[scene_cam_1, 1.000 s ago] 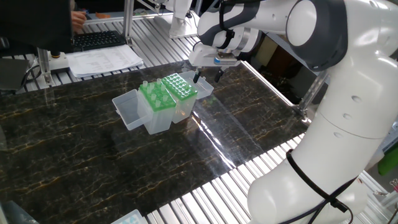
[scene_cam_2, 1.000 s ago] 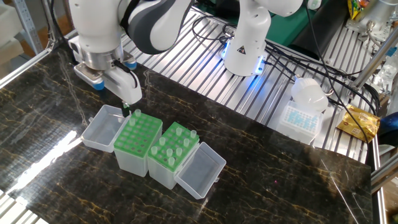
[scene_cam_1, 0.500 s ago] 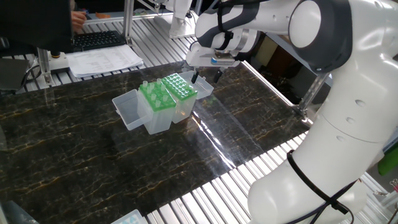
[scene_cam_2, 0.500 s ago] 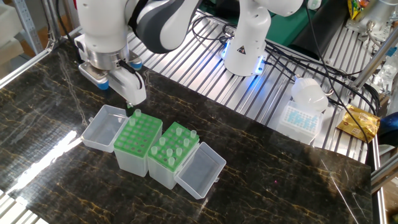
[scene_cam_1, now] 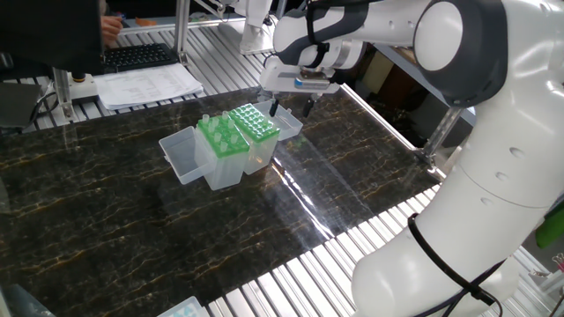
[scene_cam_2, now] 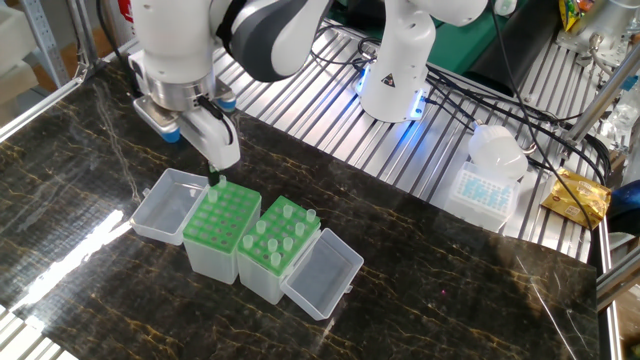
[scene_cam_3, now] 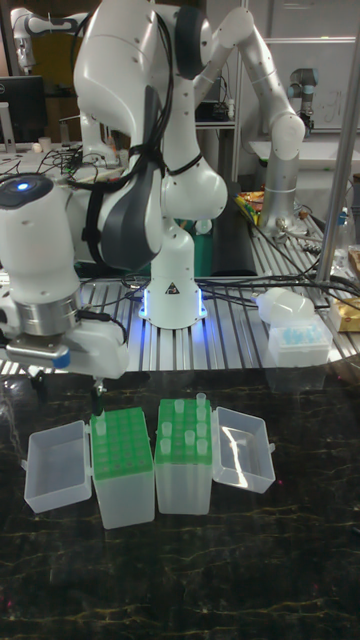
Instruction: Transfer all large pipette tips from one holder to another
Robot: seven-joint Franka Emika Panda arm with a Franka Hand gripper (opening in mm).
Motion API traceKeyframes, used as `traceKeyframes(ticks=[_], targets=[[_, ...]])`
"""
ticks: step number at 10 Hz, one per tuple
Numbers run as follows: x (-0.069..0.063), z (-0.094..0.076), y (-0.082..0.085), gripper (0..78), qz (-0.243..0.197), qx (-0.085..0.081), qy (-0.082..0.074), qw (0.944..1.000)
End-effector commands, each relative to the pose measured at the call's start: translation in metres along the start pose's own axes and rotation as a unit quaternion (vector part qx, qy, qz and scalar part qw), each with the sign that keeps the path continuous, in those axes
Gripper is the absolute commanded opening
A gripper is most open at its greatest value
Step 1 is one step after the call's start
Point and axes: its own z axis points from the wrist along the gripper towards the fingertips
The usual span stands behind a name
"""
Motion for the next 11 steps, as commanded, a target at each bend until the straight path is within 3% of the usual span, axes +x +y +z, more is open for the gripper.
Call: traceKeyframes(ticks=[1, 5, 8, 11], targets=[[0.002, -0.011, 0.009, 77.4, 0.021, 0.007, 0.011, 0.9997], [0.001, -0.019, 0.020, 77.4, 0.062, 0.011, 0.021, 0.9978], [0.004, -0.024, 0.040, 77.4, 0.104, 0.013, 0.023, 0.9942], [0.004, -0.025, 0.047, 77.4, 0.125, 0.012, 0.024, 0.9918]])
